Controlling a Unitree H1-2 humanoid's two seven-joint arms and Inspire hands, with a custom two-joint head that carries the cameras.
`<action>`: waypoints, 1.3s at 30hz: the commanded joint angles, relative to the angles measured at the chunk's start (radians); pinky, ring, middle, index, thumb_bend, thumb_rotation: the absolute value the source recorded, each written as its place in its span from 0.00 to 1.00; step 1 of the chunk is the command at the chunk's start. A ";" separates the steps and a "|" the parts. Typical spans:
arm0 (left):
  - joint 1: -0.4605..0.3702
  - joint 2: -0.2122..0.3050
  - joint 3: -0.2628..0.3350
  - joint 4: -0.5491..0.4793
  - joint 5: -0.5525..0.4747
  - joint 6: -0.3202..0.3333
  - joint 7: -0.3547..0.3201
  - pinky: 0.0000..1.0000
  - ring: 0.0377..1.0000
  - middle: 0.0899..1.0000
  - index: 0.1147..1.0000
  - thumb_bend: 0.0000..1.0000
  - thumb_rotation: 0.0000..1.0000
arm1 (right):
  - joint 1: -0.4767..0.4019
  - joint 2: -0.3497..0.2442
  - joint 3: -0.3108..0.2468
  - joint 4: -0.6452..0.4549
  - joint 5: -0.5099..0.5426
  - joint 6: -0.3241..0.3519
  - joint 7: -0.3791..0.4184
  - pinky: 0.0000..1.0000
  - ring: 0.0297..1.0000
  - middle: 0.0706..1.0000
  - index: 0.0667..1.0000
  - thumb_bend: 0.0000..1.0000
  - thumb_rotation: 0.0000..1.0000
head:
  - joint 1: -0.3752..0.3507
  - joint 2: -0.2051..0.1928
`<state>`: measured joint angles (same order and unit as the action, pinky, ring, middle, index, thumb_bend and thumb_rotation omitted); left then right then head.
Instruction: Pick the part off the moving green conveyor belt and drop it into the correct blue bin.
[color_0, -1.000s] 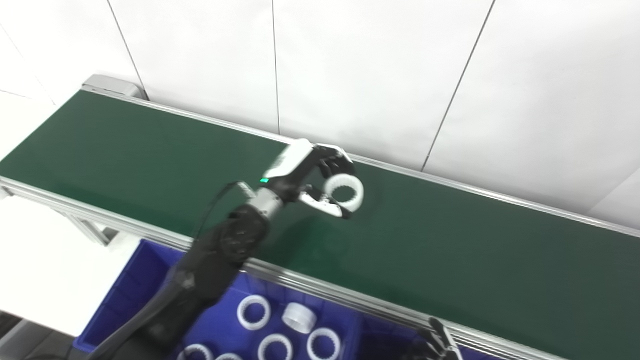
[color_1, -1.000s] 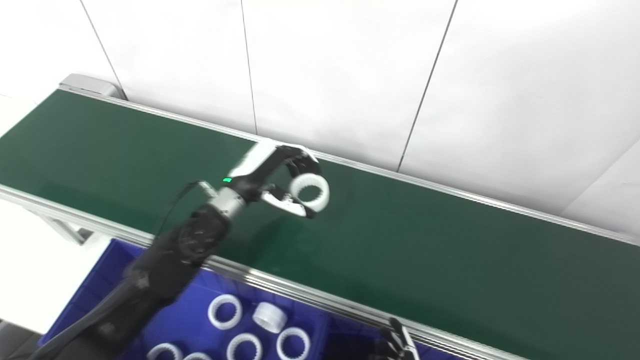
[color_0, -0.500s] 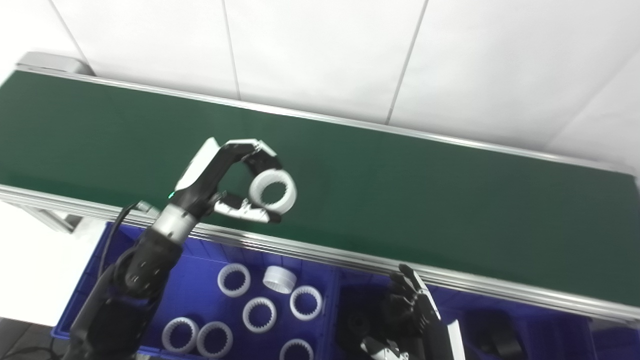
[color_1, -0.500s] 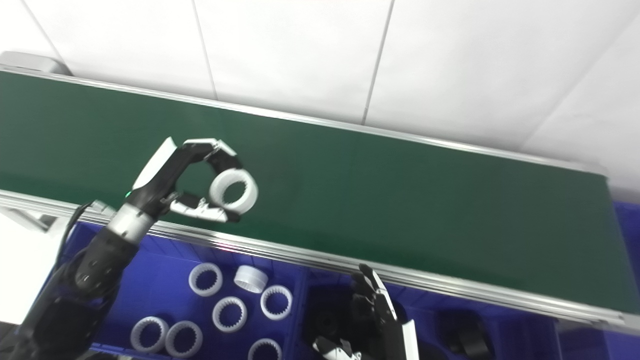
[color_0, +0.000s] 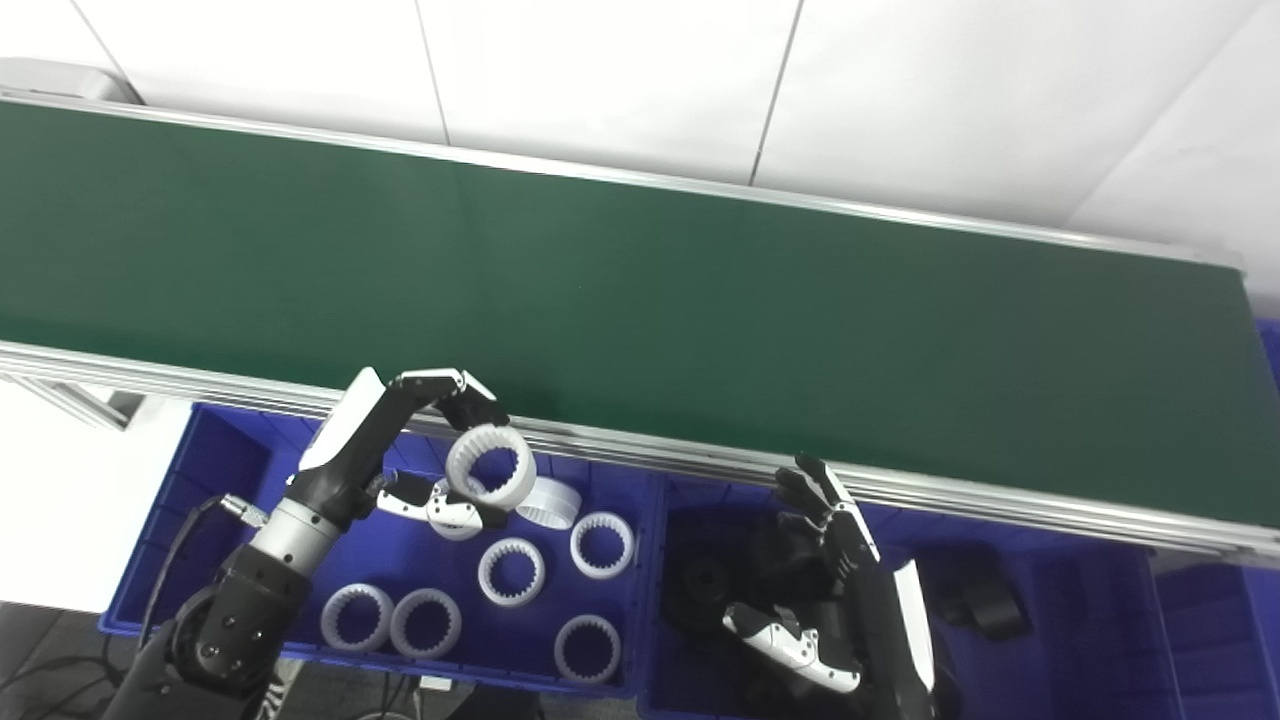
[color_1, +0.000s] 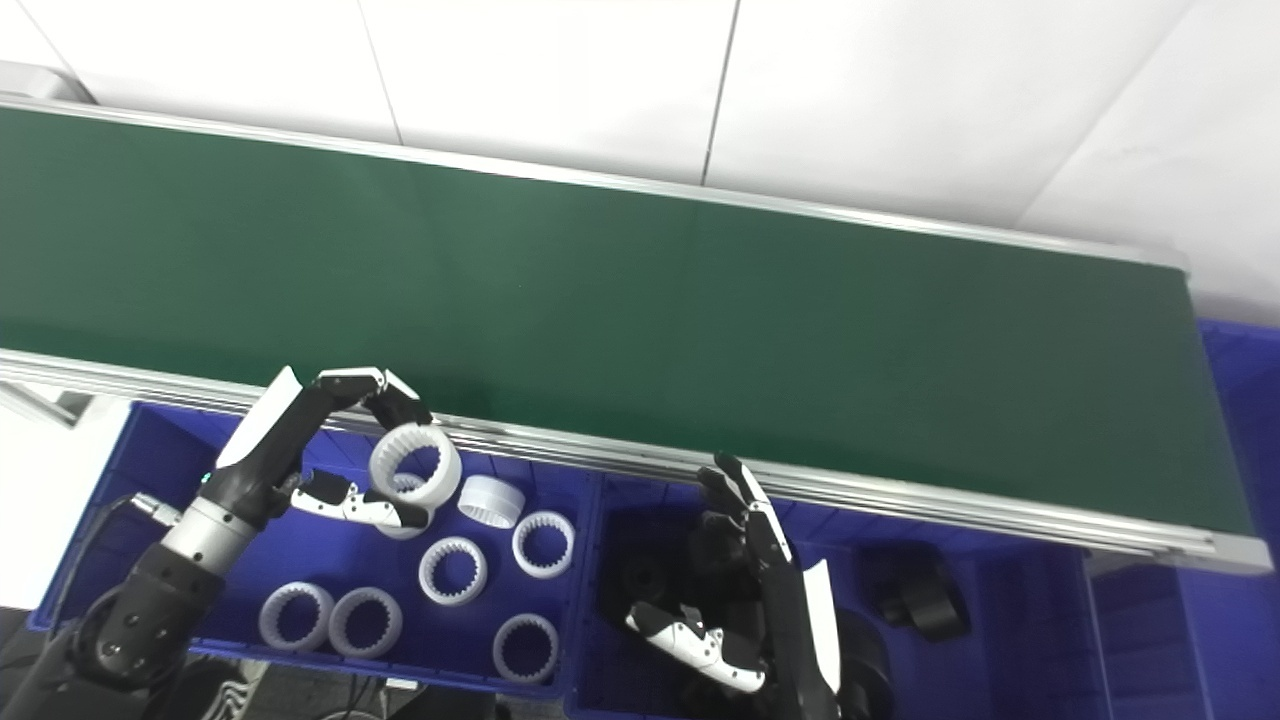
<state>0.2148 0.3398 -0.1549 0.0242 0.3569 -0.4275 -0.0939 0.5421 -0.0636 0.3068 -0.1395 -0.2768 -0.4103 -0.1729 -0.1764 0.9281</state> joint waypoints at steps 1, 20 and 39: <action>0.002 0.025 -0.007 -0.004 0.031 -0.039 0.015 0.41 0.45 0.42 0.47 0.51 0.00 | 0.010 0.012 -0.004 -0.032 0.003 -0.024 0.013 0.74 0.81 0.82 0.89 0.81 0.47 | 0.000 0.000; -0.016 0.038 -0.084 -0.079 0.032 0.239 -0.220 0.89 0.96 0.99 0.94 0.67 0.92 | 0.015 0.029 -0.029 -0.031 0.007 -0.021 0.050 0.73 0.81 0.82 0.89 0.80 0.44 | -0.016 -0.004; 0.013 -0.037 -0.120 -0.068 -0.432 0.175 -0.377 0.97 0.97 0.95 0.91 0.76 0.82 | 0.040 0.029 -0.035 -0.052 0.006 0.055 0.102 0.79 0.85 0.87 0.91 0.82 0.44 | -0.055 -0.024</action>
<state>0.2313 0.2952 -0.2812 -0.0391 -0.0431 -0.2390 -0.4634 0.5728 -0.0416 0.2730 -0.1562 -0.2708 -0.3577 -0.0772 -0.2332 0.9051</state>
